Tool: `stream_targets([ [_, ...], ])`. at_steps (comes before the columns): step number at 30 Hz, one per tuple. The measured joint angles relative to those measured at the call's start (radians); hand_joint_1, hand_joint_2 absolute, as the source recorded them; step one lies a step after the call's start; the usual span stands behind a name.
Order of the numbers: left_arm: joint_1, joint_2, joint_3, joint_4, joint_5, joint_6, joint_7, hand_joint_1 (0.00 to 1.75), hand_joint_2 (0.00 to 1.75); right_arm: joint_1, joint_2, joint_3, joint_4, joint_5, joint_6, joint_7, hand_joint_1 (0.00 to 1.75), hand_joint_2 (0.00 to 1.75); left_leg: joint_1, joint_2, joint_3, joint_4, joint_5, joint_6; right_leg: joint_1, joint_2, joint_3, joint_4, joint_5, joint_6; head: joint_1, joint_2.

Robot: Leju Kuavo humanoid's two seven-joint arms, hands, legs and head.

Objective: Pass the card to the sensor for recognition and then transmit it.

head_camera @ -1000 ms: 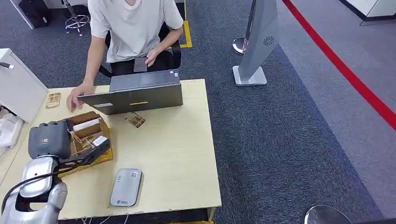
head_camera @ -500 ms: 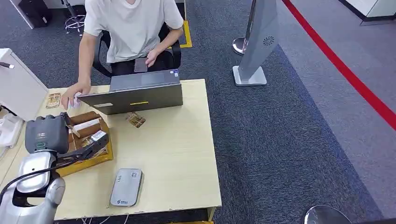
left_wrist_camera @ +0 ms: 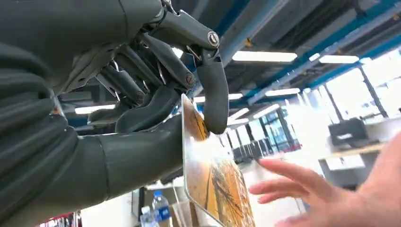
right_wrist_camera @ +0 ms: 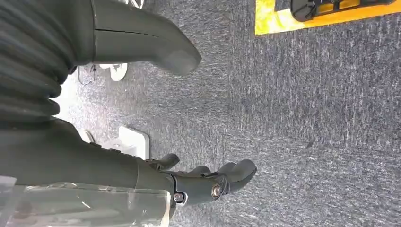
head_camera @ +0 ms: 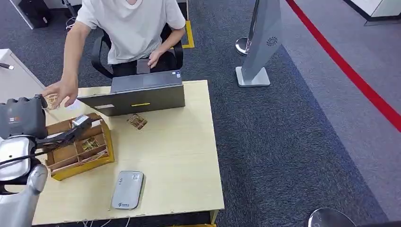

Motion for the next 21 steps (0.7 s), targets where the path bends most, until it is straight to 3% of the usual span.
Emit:
stream_targets([
  [7,-0.070,0.066,0.031,0.048,-0.004,0.038,-0.019,1.75,1.75,-0.007,-0.012,-0.011,0.031,0.020,-0.016,-0.008,0.00,1.75,0.000,0.000,0.000,0.000,0.000,0.000,0.000,0.000,0.000,0.000,0.000,0.000,0.000,0.000],
  [21,-0.099,0.089,0.037,0.077,-0.005,0.038,-0.021,1.75,1.75,-0.012,-0.021,-0.020,0.058,0.020,-0.019,-0.008,0.00,1.75,0.000,0.000,0.000,0.000,0.000,0.000,0.000,0.000,0.000,0.000,0.000,0.000,0.000,0.000],
])
